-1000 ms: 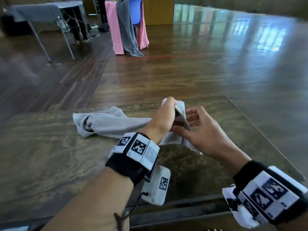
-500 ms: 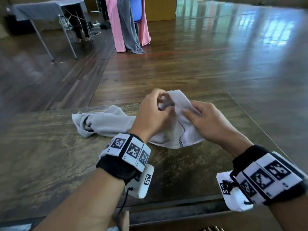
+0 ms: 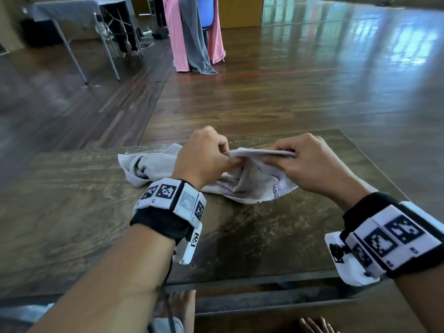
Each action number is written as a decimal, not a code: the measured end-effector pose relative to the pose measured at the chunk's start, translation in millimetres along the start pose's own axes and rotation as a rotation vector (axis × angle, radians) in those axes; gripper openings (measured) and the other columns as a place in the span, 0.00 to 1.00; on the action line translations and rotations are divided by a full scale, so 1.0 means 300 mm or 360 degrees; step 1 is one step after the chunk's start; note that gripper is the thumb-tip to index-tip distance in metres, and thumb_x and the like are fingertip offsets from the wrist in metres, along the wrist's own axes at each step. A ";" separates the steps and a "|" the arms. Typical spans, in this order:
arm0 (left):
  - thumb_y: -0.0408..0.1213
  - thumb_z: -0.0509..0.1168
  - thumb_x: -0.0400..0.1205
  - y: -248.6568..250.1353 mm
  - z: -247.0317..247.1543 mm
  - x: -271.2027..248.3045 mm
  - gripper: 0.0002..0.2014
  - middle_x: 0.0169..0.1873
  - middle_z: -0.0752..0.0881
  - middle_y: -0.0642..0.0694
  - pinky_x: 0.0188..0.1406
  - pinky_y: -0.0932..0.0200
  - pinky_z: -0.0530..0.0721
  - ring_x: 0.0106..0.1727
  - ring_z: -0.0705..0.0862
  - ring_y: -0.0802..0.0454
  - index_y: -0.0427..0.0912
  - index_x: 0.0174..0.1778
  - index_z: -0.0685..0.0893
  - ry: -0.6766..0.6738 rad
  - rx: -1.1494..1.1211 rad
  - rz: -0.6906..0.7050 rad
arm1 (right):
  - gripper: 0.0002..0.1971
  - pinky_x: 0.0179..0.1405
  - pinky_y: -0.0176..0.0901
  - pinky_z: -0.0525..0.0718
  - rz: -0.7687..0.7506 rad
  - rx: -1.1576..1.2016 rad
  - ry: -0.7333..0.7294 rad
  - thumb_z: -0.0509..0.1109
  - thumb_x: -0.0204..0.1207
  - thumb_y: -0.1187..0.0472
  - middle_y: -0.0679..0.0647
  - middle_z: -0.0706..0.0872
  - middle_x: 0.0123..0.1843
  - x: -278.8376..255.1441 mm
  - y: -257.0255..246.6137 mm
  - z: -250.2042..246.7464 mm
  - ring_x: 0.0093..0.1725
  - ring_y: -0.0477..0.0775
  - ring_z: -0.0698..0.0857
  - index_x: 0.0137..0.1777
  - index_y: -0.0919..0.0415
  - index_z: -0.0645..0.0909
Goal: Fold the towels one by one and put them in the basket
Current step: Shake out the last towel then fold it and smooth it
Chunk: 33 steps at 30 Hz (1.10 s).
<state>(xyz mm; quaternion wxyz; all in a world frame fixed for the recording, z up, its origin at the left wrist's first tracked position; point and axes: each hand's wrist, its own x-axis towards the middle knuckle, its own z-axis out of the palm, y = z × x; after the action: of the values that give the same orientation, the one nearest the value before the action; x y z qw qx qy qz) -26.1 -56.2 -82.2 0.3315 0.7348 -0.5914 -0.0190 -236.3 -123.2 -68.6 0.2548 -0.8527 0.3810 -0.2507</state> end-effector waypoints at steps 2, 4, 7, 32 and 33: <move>0.58 0.77 0.68 -0.033 -0.025 -0.009 0.19 0.40 0.79 0.52 0.39 0.49 0.84 0.40 0.80 0.56 0.49 0.25 0.82 -0.0031 0.0049 -0.0051 | 0.03 0.41 0.58 0.90 0.0031 -0.0007 0.0014 0.75 0.74 0.42 0.41 0.90 0.35 -0.004 -0.005 -0.009 0.40 0.51 0.88 0.44 0.35 0.90; 0.57 0.76 0.70 -0.066 -0.047 -0.020 0.16 0.41 0.78 0.52 0.41 0.50 0.83 0.42 0.80 0.55 0.51 0.26 0.82 -0.0047 0.0100 -0.0084 | 0.06 0.42 0.60 0.90 0.0051 -0.0035 0.0063 0.72 0.75 0.48 0.41 0.90 0.36 0.000 -0.007 -0.017 0.40 0.52 0.88 0.44 0.35 0.90; 0.53 0.74 0.73 -0.113 -0.076 -0.039 0.14 0.43 0.76 0.50 0.44 0.50 0.81 0.45 0.80 0.50 0.53 0.27 0.80 -0.0041 0.0147 -0.0135 | 0.14 0.43 0.58 0.90 0.0100 -0.0037 0.0219 0.66 0.76 0.56 0.38 0.91 0.38 0.016 -0.004 -0.035 0.43 0.50 0.90 0.45 0.34 0.90; 0.43 0.65 0.84 -0.393 -0.372 -0.230 0.08 0.37 0.83 0.46 0.42 0.54 0.79 0.38 0.80 0.55 0.44 0.42 0.80 0.0782 -0.0773 -0.0623 | 0.15 0.33 0.46 0.66 0.0011 0.0413 -0.0159 0.64 0.88 0.60 0.53 0.73 0.31 0.172 -0.131 0.291 0.32 0.49 0.69 0.40 0.68 0.77; 0.45 0.65 0.84 -0.394 -0.382 -0.230 0.09 0.36 0.83 0.48 0.39 0.59 0.78 0.36 0.79 0.57 0.44 0.44 0.80 0.0794 -0.0686 -0.0566 | 0.16 0.32 0.45 0.67 0.0036 0.0420 -0.0147 0.65 0.88 0.59 0.51 0.73 0.30 0.177 -0.130 0.300 0.30 0.48 0.69 0.38 0.65 0.76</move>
<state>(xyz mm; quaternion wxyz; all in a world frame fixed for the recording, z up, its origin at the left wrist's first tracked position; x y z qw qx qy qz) 102.6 67.6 -78.1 0.6040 0.7215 -0.3380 -0.0208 -128.9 -120.1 -98.7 0.3849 -0.8180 0.3422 -0.2562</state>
